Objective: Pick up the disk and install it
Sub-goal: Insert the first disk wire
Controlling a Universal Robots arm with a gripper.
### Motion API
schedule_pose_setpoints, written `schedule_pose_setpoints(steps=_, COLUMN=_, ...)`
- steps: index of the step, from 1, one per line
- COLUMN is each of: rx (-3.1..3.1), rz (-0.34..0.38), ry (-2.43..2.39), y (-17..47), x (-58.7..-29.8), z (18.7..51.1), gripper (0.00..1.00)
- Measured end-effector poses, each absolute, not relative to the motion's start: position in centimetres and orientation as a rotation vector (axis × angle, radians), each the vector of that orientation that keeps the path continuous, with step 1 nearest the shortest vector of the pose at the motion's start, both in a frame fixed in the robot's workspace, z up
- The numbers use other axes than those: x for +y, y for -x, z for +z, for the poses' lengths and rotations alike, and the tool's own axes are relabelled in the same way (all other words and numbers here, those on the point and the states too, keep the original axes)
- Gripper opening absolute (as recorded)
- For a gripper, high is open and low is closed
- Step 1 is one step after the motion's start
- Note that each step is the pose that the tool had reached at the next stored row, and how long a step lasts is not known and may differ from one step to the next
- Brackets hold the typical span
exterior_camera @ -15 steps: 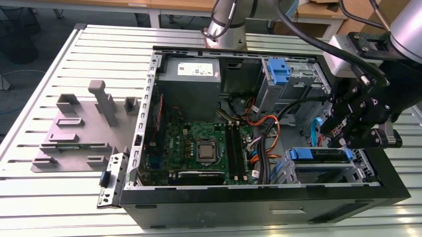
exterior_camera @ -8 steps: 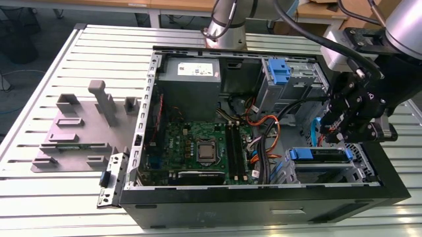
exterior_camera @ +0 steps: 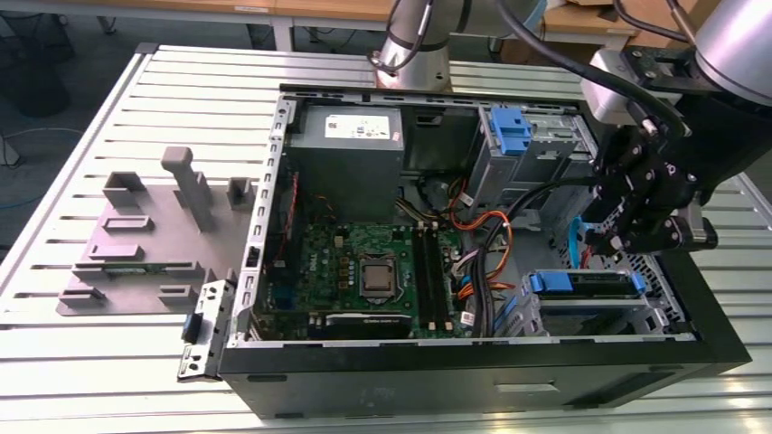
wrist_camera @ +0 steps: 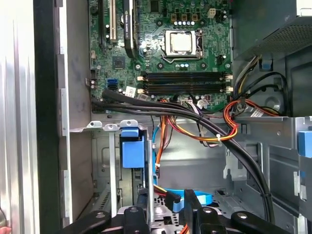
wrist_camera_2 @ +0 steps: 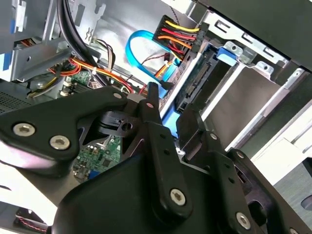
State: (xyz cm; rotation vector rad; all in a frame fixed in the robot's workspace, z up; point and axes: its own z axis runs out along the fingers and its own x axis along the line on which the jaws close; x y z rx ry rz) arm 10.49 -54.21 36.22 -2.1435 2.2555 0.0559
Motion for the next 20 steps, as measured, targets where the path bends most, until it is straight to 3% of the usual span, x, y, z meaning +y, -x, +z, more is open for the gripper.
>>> schedule_pose_setpoints(steps=20, rx=2.259, rz=0.049, ry=2.146, y=-10.9, x=-54.1, z=35.2, gripper=0.42)
